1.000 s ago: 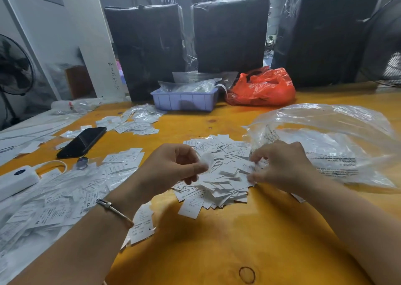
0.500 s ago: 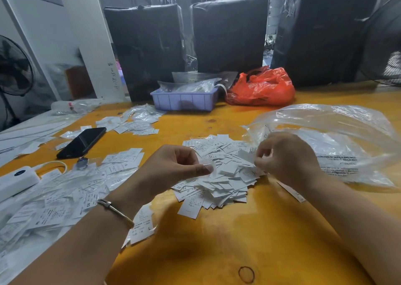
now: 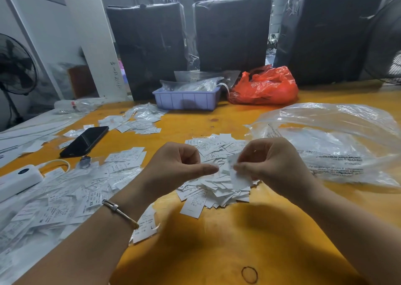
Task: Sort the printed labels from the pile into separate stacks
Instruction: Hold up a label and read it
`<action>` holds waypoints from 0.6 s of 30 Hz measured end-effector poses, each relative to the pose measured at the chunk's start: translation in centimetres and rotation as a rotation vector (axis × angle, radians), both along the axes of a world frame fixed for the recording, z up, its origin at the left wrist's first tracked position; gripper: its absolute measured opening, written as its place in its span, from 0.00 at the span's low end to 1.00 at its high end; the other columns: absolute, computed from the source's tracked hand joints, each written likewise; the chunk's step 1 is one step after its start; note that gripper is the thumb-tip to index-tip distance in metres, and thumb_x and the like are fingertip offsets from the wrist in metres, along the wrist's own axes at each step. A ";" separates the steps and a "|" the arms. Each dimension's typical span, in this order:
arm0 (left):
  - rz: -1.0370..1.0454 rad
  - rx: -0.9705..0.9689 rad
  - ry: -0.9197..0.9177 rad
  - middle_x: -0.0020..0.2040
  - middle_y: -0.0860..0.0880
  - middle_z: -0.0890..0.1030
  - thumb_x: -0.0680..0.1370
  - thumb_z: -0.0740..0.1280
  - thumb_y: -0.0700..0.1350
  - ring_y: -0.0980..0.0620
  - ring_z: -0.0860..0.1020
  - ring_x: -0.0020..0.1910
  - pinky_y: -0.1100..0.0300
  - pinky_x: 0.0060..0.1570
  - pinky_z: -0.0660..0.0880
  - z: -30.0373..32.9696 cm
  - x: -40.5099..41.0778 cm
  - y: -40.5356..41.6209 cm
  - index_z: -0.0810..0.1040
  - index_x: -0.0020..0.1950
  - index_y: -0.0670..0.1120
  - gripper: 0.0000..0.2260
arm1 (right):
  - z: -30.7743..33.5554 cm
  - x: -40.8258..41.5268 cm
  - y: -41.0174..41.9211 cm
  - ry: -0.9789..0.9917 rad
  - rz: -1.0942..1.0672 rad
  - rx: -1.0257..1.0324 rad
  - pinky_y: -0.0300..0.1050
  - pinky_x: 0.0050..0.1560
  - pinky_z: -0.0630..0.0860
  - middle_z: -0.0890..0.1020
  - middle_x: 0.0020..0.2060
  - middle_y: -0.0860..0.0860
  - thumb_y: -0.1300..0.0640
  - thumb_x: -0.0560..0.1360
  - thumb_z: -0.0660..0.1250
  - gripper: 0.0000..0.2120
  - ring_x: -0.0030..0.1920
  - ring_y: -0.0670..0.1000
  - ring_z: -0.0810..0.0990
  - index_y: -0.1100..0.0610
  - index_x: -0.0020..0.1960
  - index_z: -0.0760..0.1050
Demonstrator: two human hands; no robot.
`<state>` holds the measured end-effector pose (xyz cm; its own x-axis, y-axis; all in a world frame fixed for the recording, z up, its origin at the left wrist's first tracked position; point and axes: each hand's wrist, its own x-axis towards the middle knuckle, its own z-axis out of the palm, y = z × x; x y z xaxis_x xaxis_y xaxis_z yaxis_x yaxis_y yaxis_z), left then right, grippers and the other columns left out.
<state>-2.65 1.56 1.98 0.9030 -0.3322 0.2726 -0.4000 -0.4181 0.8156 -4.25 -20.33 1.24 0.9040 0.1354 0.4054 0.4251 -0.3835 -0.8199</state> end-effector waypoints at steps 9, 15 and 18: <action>-0.064 0.028 0.066 0.28 0.45 0.66 0.64 0.76 0.56 0.53 0.63 0.27 0.65 0.25 0.60 0.1 -0.5 -0.4 0.72 0.30 0.39 0.23 | 0.5 -1.4 1.2 -0.194 0.155 -0.284 0.40 0.35 0.77 0.84 0.36 0.43 0.47 0.65 0.77 0.15 0.35 0.42 0.80 0.55 0.46 0.85; -0.180 -0.005 0.214 0.30 0.46 0.70 0.64 0.77 0.59 0.55 0.67 0.29 0.68 0.28 0.66 0.6 -0.3 0.2 0.75 0.33 0.41 0.22 | 0.8 -1.1 0.9 -0.234 0.137 -0.259 0.41 0.36 0.75 0.81 0.31 0.43 0.63 0.68 0.76 0.02 0.32 0.45 0.78 0.58 0.40 0.85; -0.220 -0.054 0.250 0.28 0.51 0.72 0.65 0.75 0.57 0.56 0.68 0.28 0.68 0.30 0.68 0.9 -0.3 0.6 0.77 0.32 0.48 0.15 | 1.1 -1.2 0.5 -0.236 0.149 -0.180 0.42 0.36 0.77 0.83 0.32 0.48 0.61 0.68 0.76 0.02 0.33 0.48 0.79 0.58 0.40 0.85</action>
<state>-2.91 2.13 2.83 0.8525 -0.5173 0.0744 -0.2605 -0.2971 0.9186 -5.49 -19.80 2.35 0.7531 0.3471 0.5589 0.6573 -0.4327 -0.6170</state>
